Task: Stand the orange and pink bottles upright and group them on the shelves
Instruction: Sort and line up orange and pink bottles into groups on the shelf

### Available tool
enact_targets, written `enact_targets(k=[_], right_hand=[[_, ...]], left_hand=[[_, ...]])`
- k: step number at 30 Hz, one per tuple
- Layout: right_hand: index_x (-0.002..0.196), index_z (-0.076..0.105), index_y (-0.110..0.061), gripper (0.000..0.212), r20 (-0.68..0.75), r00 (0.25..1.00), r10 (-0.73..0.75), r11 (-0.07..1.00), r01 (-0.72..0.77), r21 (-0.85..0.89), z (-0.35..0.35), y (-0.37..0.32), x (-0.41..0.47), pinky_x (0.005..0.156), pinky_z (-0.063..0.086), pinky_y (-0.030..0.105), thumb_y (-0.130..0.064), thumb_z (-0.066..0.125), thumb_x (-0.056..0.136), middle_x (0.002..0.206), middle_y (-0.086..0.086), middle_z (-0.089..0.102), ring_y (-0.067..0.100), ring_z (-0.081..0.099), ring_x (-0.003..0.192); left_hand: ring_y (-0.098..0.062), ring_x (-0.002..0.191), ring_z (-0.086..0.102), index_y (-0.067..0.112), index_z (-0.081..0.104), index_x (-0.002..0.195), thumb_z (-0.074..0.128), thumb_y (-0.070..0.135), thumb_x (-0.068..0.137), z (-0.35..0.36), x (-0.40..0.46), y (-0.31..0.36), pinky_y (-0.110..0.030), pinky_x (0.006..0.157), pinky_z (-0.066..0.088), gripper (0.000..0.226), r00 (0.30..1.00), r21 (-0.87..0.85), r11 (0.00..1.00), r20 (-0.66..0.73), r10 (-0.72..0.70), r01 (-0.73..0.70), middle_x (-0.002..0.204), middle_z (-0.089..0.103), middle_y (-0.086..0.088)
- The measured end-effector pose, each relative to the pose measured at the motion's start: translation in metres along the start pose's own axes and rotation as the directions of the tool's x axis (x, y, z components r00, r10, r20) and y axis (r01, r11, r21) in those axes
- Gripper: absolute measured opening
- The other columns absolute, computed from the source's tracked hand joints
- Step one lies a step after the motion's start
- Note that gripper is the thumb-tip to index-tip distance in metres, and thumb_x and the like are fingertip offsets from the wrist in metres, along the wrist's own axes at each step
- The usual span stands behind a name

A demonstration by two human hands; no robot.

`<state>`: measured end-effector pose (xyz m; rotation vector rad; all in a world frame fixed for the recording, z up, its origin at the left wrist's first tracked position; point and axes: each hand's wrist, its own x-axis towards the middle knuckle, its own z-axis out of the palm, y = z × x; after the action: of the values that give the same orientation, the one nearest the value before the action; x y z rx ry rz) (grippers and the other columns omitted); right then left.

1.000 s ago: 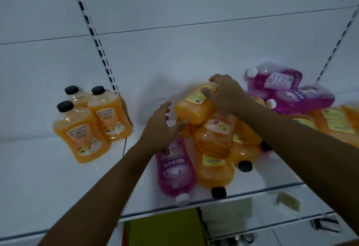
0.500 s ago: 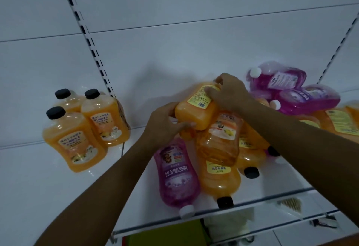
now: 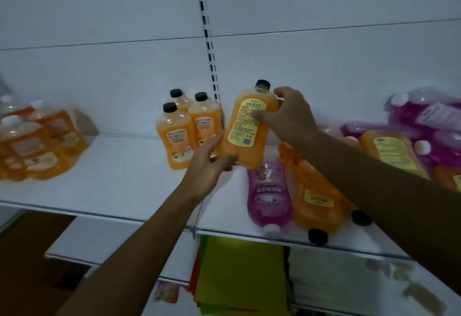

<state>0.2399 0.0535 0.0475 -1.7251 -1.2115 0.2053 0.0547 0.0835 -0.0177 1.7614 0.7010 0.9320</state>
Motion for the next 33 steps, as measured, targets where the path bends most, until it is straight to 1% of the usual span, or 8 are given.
enact_targets(k=[3, 7, 12, 16, 20, 24, 29, 33], right_hand=[[0.124, 0.051, -0.013, 0.061, 0.097, 0.994, -0.056, 0.997, 0.051, 0.057, 0.029, -0.019, -0.009, 0.081, 0.052, 0.03, -0.032, 0.08, 0.075, 0.119, 0.005, 0.056, 0.02, 0.058, 0.102], [0.113, 0.051, -0.015, 0.048, 0.191, 0.972, -0.135, 0.988, 0.117, 0.104, 0.062, -0.038, -0.018, 0.073, 0.051, 0.023, -0.021, 0.08, 0.075, 0.106, 0.0, 0.057, 0.017, 0.059, 0.094], [0.116, 0.048, -0.017, 0.055, 0.27, 0.935, -0.23, 0.973, 0.225, 0.049, 0.1, -0.055, -0.017, 0.085, 0.054, 0.036, -0.021, 0.081, 0.073, 0.118, 0.002, 0.056, 0.019, 0.056, 0.104], [0.118, 0.048, -0.016, 0.055, 0.306, 0.903, -0.303, 0.949, 0.315, 0.01, 0.125, -0.061, -0.014, 0.083, 0.048, 0.028, -0.021, 0.081, 0.074, 0.116, 0.0, 0.056, 0.016, 0.054, 0.1], [0.12, 0.049, -0.014, 0.057, 0.332, 0.863, -0.38, 0.905, 0.421, -0.057, 0.145, -0.058, -0.021, 0.086, 0.045, 0.028, -0.022, 0.081, 0.074, 0.12, 0.001, 0.056, 0.009, 0.046, 0.099], [0.12, 0.046, -0.015, 0.057, 0.348, 0.848, -0.399, 0.89, 0.449, -0.074, 0.148, -0.059, -0.02, 0.084, 0.039, 0.025, -0.022, 0.08, 0.075, 0.121, 0.0, 0.053, 0.008, 0.042, 0.101], [0.126, 0.042, -0.017, 0.058, 0.419, 0.818, -0.394, 0.879, 0.468, -0.086, 0.141, -0.057, -0.021, 0.083, 0.035, 0.025, -0.022, 0.076, 0.079, 0.129, 0.002, 0.05, 0.012, 0.042, 0.106], [0.133, 0.04, -0.014, 0.063, 0.469, 0.8, -0.373, 0.887, 0.456, -0.074, 0.125, -0.05, -0.028, 0.086, 0.041, 0.028, -0.024, 0.074, 0.081, 0.13, 0.005, 0.049, 0.021, 0.048, 0.114]], left_hand=[[-0.016, 0.108, 0.062, 0.031, 0.053, 0.127, 0.06, 0.02, 0.093, -0.028, -0.018, -0.01, -0.032, 0.083, 0.057, 0.037, 0.993, 0.023, 0.999, -0.117, -0.021, 0.023, 0.119, 0.063, 0.008], [0.001, 0.109, 0.06, 0.03, 0.047, 0.135, 0.068, 0.022, 0.086, -0.061, -0.035, -0.032, -0.016, 0.085, 0.051, 0.053, 0.978, 0.14, 0.99, -0.21, 0.008, 0.022, 0.121, 0.061, 0.015], [-0.004, 0.107, 0.061, 0.023, 0.047, 0.135, 0.071, 0.021, 0.086, -0.096, -0.033, -0.06, -0.017, 0.082, 0.052, 0.055, 0.968, 0.228, 0.974, -0.245, 0.046, 0.011, 0.117, 0.063, 0.012], [0.002, 0.1, 0.062, 0.031, 0.048, 0.133, 0.074, 0.025, 0.083, -0.116, -0.026, -0.08, -0.012, 0.076, 0.052, 0.057, 0.962, 0.28, 0.958, -0.273, 0.014, 0.065, 0.112, 0.065, 0.017], [0.0, 0.098, 0.062, 0.026, 0.052, 0.133, 0.078, 0.028, 0.079, -0.122, -0.023, -0.099, -0.007, 0.076, 0.048, 0.06, 0.959, 0.351, 0.924, -0.28, -0.053, 0.154, 0.114, 0.066, 0.011], [-0.007, 0.103, 0.059, 0.023, 0.046, 0.137, 0.078, 0.03, 0.078, -0.121, -0.018, -0.103, -0.014, 0.08, 0.044, 0.067, 0.947, 0.355, 0.907, -0.298, -0.12, 0.227, 0.122, 0.063, 0.005], [-0.017, 0.115, 0.056, 0.019, 0.036, 0.143, 0.079, 0.035, 0.077, -0.118, -0.024, -0.094, -0.033, 0.094, 0.048, 0.08, 0.92, 0.357, 0.881, -0.348, -0.182, 0.31, 0.135, 0.055, -0.002], [-0.026, 0.128, 0.048, 0.015, 0.027, 0.148, 0.078, 0.039, 0.076, -0.111, -0.038, -0.085, -0.04, 0.101, 0.043, 0.091, 0.881, 0.406, 0.821, -0.415, -0.226, 0.402, 0.146, 0.045, -0.008]])
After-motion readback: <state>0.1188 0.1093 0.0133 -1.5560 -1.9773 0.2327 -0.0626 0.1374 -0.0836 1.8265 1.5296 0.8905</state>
